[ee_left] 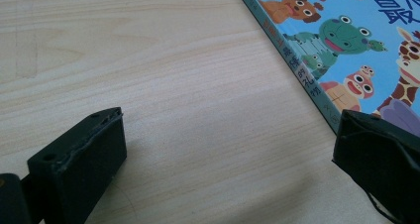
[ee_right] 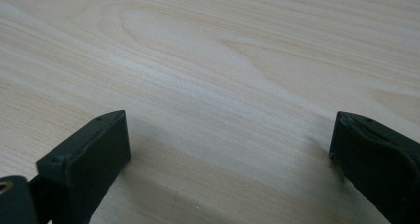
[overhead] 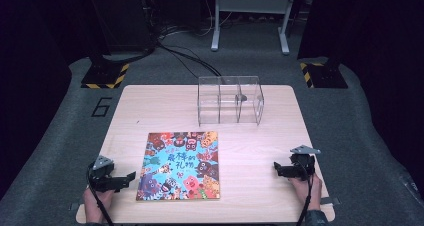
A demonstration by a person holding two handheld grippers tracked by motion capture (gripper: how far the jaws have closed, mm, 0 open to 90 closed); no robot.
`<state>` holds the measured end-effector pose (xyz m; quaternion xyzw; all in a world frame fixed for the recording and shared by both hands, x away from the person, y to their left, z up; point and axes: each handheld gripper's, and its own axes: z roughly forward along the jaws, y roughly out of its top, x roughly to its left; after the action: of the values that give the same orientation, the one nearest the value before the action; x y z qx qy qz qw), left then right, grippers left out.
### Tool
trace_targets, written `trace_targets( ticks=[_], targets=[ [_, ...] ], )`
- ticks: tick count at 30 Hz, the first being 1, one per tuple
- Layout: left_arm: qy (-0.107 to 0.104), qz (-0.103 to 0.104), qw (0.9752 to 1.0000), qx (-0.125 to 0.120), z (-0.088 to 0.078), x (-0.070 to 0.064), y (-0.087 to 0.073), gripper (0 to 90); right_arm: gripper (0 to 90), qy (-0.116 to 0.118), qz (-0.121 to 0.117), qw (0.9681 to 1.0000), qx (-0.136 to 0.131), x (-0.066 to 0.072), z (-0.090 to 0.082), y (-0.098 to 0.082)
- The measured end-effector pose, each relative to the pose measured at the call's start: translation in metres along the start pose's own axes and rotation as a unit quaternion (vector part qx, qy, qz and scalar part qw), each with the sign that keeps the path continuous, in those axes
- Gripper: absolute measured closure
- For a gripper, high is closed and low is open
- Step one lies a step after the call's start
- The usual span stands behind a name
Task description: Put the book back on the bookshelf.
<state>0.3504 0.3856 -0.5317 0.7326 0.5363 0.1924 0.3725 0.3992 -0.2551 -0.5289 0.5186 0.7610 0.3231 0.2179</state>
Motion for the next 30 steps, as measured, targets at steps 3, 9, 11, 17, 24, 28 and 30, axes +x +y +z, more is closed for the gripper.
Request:
trace_targets(
  ticks=[3,9,11,17,24,28,30],
  targets=[
    [-0.004,-0.002,1.0,0.005,-0.001,0.001,0.001,0.0,1.3,0.001,0.003,1.0,-0.001,0.001,0.001,0.0],
    [-0.003,-0.005,1.0,0.004,0.002,-0.002,0.003,0.0,1.0,0.0,0.007,1.0,-0.001,0.002,0.001,0.0],
    [-0.008,-0.005,0.9999,0.008,0.003,-0.004,0.005,0.0,0.9,0.0,0.006,1.0,-0.002,0.001,0.001,0.0],
    [-0.022,-0.001,0.9996,0.015,0.009,-0.014,0.013,0.0,0.9,0.0,0.007,1.0,-0.001,0.001,0.001,0.0],
    [-0.039,0.011,0.9988,0.028,0.02,-0.028,0.022,0.0,0.8,0.001,0.006,1.0,-0.001,0.001,0.001,0.0],
    [-0.053,0.014,0.9981,0.027,0.025,-0.034,0.025,0.0,0.9,0.001,0.006,1.0,0.0,0.001,0.001,0.0],
    [-0.06,0.021,0.9973,0.038,0.026,-0.037,0.027,0.0,1.0,0.0,0.006,1.0,-0.002,0.001,0.001,0.0]
  ],
)
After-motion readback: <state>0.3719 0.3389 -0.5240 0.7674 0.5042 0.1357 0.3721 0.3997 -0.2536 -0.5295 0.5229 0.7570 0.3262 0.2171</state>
